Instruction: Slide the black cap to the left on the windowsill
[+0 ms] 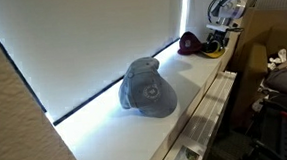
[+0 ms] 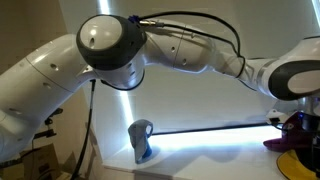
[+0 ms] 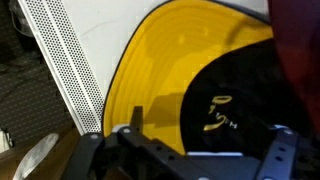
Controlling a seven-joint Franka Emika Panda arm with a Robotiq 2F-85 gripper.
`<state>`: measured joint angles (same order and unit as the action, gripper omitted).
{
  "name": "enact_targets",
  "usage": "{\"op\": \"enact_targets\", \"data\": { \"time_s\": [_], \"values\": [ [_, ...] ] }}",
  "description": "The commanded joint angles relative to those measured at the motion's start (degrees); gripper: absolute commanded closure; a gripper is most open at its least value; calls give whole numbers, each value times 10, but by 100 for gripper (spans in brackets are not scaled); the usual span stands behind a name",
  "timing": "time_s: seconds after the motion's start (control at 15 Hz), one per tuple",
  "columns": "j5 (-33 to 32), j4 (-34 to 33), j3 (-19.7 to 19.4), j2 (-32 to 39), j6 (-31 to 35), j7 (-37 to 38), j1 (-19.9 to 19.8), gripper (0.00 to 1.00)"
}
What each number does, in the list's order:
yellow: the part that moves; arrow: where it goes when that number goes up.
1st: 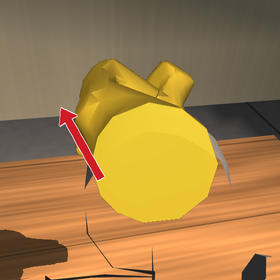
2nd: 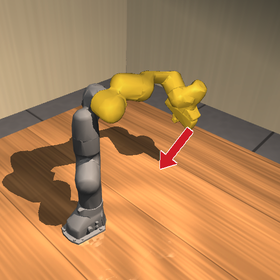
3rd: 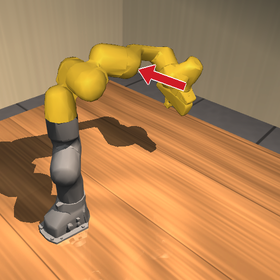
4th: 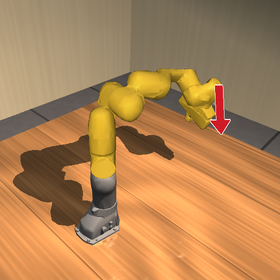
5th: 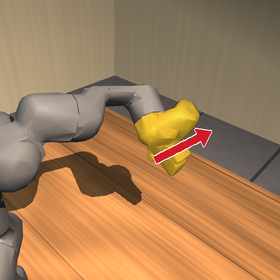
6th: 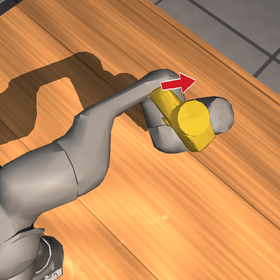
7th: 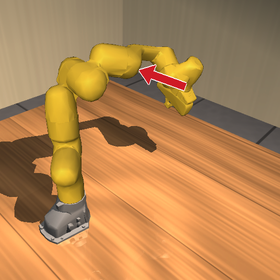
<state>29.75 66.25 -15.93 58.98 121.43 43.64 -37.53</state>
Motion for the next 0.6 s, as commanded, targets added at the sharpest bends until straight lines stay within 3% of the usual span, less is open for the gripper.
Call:
{"op": "enact_targets", "data": {
  "time_s": [0.0, 0.53],
  "values": [
    [5, 0, 0, 4, 4, 0, -6, 0],
    [15, -5, 6, 2, -15, -3, -21, 0]
  ]
}}
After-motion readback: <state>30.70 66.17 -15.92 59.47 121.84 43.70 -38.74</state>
